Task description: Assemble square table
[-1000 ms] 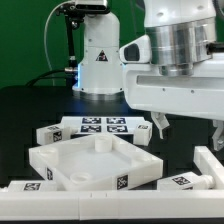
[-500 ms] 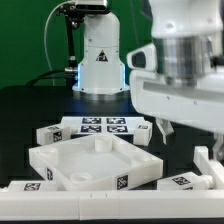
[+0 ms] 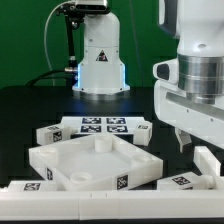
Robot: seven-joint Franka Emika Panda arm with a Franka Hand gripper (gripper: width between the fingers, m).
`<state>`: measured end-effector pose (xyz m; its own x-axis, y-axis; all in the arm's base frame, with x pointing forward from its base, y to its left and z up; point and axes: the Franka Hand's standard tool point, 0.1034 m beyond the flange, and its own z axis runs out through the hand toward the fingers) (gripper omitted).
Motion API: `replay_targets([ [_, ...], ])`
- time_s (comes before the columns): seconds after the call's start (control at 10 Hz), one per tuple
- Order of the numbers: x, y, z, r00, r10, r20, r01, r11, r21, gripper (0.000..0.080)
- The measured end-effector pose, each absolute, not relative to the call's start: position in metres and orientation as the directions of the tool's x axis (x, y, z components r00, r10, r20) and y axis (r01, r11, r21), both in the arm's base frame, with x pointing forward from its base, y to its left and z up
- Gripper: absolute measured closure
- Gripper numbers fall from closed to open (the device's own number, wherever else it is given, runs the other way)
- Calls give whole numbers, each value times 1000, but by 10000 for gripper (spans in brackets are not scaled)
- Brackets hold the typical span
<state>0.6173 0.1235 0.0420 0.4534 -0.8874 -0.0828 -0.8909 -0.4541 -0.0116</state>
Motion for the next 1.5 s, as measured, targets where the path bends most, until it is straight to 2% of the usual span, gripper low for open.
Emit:
replay_targets([
  [0.5,619,97,27,432,-899,-67,-901,-433,1,150],
  [0.9,612,110,14,429,-901,-65,-902,-431,17,150],
  [1.1,611,109,13,430,-900,-65,-902,-432,18,150],
  [1.3,611,109,13,430,-900,-65,-902,-432,18,400],
  [1.4,611,109,13,430,-900,-65,-902,-432,18,400],
  [1.5,612,109,13,430,-900,-65,-902,-432,18,590],
])
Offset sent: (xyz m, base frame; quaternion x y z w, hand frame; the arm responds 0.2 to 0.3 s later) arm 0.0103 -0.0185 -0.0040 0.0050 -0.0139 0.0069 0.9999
